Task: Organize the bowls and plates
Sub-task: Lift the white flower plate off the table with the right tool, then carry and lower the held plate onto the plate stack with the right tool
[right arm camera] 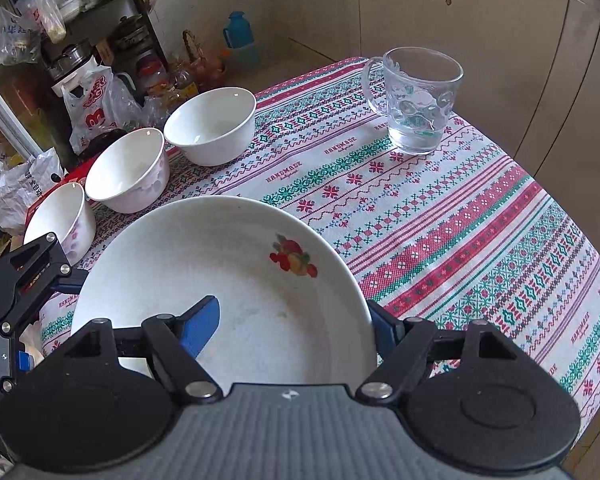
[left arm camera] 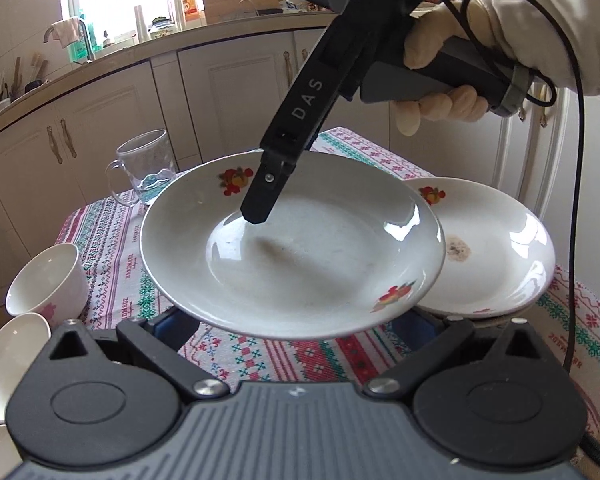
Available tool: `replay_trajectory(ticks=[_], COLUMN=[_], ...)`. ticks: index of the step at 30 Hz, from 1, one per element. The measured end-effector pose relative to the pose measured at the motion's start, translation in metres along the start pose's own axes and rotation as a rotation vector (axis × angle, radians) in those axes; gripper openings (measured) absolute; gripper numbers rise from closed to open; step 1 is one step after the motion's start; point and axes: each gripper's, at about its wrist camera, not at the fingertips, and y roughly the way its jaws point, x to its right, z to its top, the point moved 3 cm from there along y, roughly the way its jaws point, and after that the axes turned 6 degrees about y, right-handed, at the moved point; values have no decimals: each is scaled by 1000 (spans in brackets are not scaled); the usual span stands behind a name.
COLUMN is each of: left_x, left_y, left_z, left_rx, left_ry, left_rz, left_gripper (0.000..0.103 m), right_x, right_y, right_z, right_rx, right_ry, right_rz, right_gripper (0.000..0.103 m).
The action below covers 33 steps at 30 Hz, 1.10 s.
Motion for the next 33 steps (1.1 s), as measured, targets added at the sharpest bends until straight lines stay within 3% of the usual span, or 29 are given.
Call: replay_trajectory(ticks=[15,33], left_x=[37,51], left_y=[-2,-3], left_z=[1,6], left_rx=[-19,15], left_ry=[35,91], left_rz=[-192,-242], left_gripper=[101,101], right_x=[8,22], right_y=[-17,-25], right_z=[-63,-91], right_rx=[7,27], right_ry=[94,154], right_rz=[-42,-53], right_gripper=[82,82])
